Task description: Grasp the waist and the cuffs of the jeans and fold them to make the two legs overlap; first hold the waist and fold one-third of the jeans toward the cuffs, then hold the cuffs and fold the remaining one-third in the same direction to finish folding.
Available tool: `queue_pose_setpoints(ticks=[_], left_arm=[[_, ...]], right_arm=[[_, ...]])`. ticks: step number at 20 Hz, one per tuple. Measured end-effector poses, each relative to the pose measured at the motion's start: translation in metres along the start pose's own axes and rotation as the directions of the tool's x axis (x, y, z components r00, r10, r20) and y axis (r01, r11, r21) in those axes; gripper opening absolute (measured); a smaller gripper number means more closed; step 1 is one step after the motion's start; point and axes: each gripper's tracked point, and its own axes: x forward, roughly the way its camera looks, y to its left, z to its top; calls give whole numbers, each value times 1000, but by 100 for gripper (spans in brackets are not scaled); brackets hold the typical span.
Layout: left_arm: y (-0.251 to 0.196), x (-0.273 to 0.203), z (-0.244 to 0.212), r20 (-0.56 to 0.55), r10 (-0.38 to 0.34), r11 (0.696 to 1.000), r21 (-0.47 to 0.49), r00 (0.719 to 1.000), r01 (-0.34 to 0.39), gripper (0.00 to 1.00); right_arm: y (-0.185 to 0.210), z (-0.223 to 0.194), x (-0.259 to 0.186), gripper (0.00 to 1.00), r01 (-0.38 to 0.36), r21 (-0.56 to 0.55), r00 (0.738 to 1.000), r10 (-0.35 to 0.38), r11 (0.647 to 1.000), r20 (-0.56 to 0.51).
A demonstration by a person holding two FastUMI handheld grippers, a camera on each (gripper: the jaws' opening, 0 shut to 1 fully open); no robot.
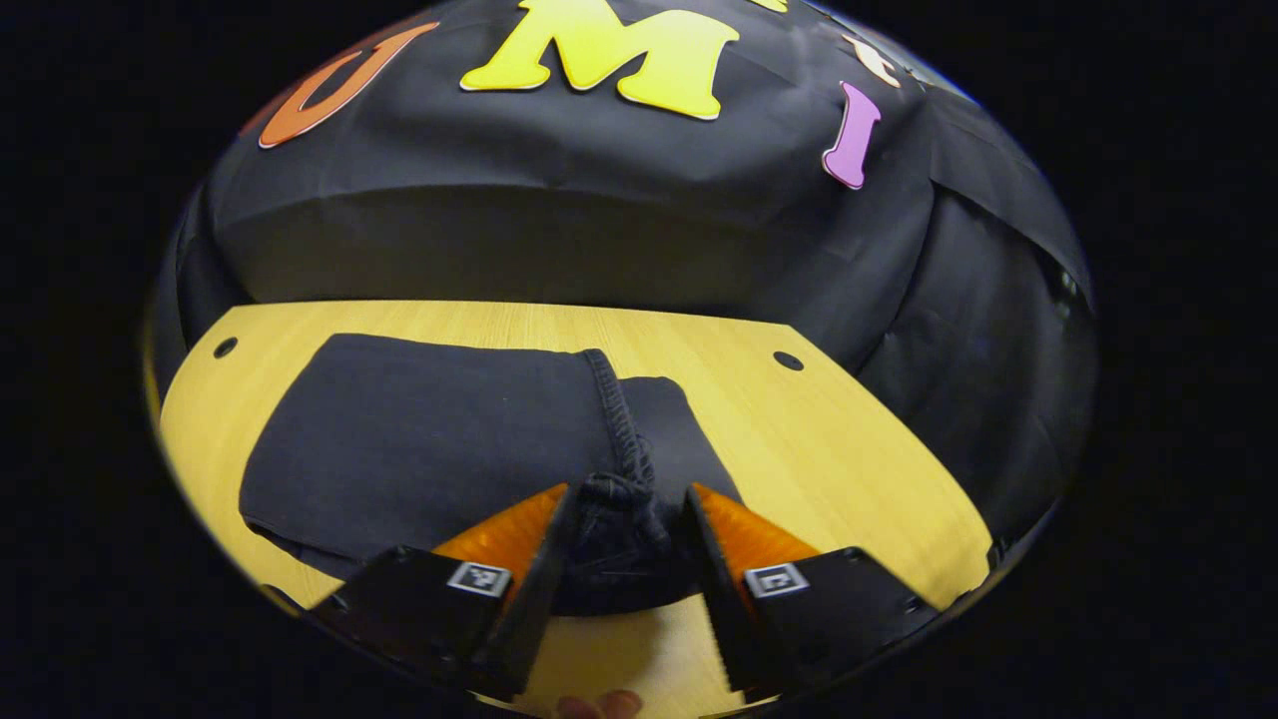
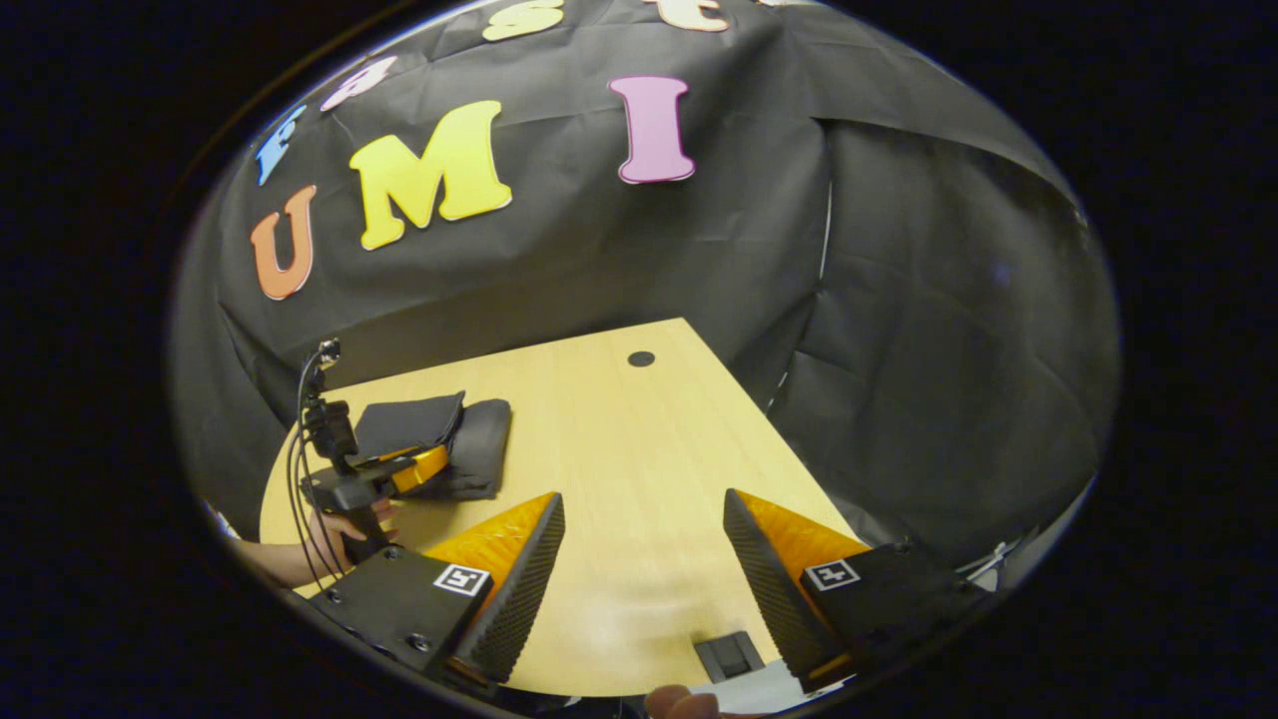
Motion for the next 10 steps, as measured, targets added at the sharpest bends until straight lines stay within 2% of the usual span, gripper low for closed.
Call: queue_pose_setpoints(ticks=[1,2,5,7,10], left_arm=[[-3,-2,0,-8,10,1000,3,1000,-10,76],[-6,-3,0,-13,16,1000,-3,1000,-16,96],[-19,-18,4,-22,11,997,-75,1000,-12,98],[-34,-36,6,-34,-27,990,-141,999,22,98],[-28,-72,27,16,5,992,-129,1000,-2,98]], right_arm=[[4,0,6,98,-22,-11,1000,22,1000,-2],[9,1,12,98,-46,-22,999,46,999,-2],[33,9,31,98,-132,-61,991,132,989,-3],[52,21,38,98,-185,-74,982,187,980,18],[80,49,34,98,-219,-114,968,230,969,100]])
